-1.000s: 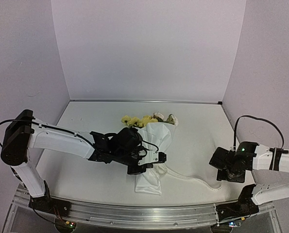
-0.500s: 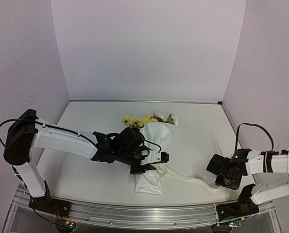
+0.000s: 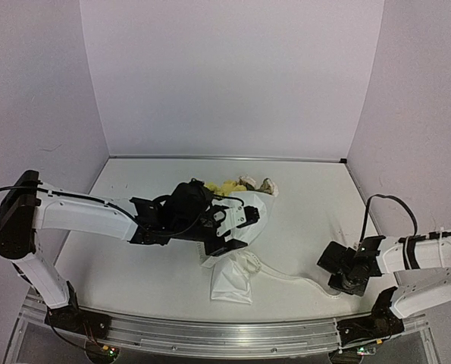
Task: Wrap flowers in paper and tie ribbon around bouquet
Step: Cross the half-tied ribbon over the folded bouquet.
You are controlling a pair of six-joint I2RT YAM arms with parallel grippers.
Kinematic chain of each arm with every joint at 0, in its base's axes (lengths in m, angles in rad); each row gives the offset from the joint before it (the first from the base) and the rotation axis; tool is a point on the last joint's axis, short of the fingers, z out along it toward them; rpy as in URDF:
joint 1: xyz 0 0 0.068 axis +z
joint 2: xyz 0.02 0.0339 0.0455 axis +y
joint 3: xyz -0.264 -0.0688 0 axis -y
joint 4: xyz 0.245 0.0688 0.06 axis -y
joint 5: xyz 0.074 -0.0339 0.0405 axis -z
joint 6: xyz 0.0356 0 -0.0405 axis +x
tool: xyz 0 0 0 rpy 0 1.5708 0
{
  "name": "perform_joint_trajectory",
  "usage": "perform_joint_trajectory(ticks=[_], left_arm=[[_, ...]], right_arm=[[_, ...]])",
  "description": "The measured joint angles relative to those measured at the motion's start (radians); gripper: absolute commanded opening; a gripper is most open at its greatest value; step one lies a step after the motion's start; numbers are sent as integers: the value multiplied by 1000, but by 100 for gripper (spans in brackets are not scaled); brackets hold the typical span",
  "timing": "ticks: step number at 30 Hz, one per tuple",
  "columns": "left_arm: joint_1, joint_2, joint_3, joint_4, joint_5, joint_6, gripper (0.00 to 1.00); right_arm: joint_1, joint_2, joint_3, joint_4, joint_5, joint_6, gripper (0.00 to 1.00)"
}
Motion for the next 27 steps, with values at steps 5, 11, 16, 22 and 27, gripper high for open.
perform_joint_trajectory(ticks=[5, 11, 16, 22, 27], left_arm=[[51, -87, -89, 98, -18, -1, 60], [121, -125, -101, 131, 38, 21, 60], [165, -136, -95, 131, 98, 67, 60], [194, -135, -67, 107, 148, 126, 59], [204, -106, -18, 105, 188, 154, 59]], right_arm=[[-44, 17, 41, 22, -8, -144, 0], [-102, 61, 244, 75, -85, -530, 0], [-106, 158, 503, 155, -290, -866, 0], [-106, 258, 713, 221, -565, -1122, 0], [-92, 296, 732, 254, -710, -1236, 0]])
